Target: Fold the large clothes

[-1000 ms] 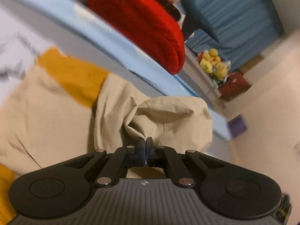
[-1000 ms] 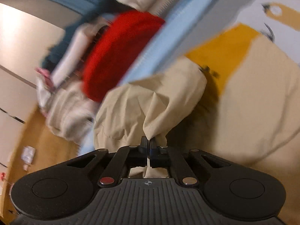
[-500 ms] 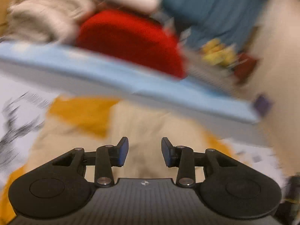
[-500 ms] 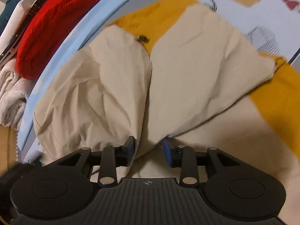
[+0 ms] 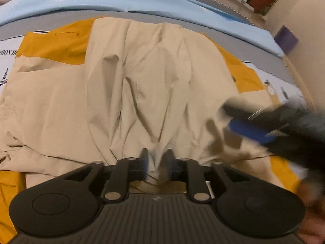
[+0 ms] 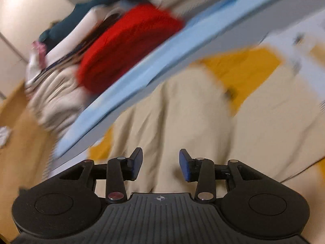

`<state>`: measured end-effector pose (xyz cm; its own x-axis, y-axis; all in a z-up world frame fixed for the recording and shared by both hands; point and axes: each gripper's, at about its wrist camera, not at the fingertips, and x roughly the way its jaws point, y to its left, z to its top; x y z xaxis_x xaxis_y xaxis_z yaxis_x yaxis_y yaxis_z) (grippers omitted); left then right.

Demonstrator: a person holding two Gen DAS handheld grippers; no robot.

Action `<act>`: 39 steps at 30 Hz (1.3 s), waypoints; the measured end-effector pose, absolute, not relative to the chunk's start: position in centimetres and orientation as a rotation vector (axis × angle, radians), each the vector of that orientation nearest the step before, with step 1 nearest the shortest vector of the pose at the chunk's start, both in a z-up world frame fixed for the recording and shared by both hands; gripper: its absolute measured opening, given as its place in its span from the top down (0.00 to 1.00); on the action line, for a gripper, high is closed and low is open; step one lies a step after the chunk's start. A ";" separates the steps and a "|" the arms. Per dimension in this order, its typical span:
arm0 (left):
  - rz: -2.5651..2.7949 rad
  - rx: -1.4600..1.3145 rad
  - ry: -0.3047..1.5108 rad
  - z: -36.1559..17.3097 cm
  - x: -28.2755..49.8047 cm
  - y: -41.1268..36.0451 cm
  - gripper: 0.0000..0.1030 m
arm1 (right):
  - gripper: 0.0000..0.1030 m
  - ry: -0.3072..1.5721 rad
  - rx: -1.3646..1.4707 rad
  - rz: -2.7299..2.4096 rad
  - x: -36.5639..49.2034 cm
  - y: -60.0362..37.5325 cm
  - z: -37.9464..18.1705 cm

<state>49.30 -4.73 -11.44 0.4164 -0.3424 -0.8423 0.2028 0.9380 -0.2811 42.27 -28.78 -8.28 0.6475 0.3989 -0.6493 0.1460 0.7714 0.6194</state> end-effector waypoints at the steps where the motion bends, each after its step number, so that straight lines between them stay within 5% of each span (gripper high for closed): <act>1: -0.343 -0.171 1.055 -10.7 49.3 -4.2 0.76 | 0.60 0.912 0.693 0.134 42.4 -28.7 -9.1; 4: -0.310 -0.237 0.946 -9.6 50.3 -2.8 0.76 | 0.64 1.081 0.608 -0.026 42.7 -28.9 -12.1; 8: -0.185 -0.121 1.119 -14.2 51.3 -1.9 0.83 | 0.70 1.079 0.636 -0.053 42.1 -29.4 -11.3; 15: -0.268 -0.162 0.921 -9.7 49.2 -2.6 0.74 | 0.59 0.905 0.551 -0.046 41.1 -28.9 -8.5; 17: -0.268 -0.192 0.998 -11.5 49.1 -2.9 0.63 | 0.56 0.943 0.553 -0.077 40.8 -29.7 -9.1; 21: -0.138 -0.289 1.186 -13.9 48.9 -1.6 0.65 | 0.57 1.110 0.537 -0.164 40.5 -30.8 -11.0; 33: -0.261 -0.065 0.599 0.1 43.4 -2.9 0.64 | 0.56 0.443 0.220 -0.074 32.5 -31.1 6.2; 39: -0.232 -0.048 0.455 5.2 33.6 0.9 0.63 | 0.56 0.185 0.097 -0.099 22.0 -31.8 13.3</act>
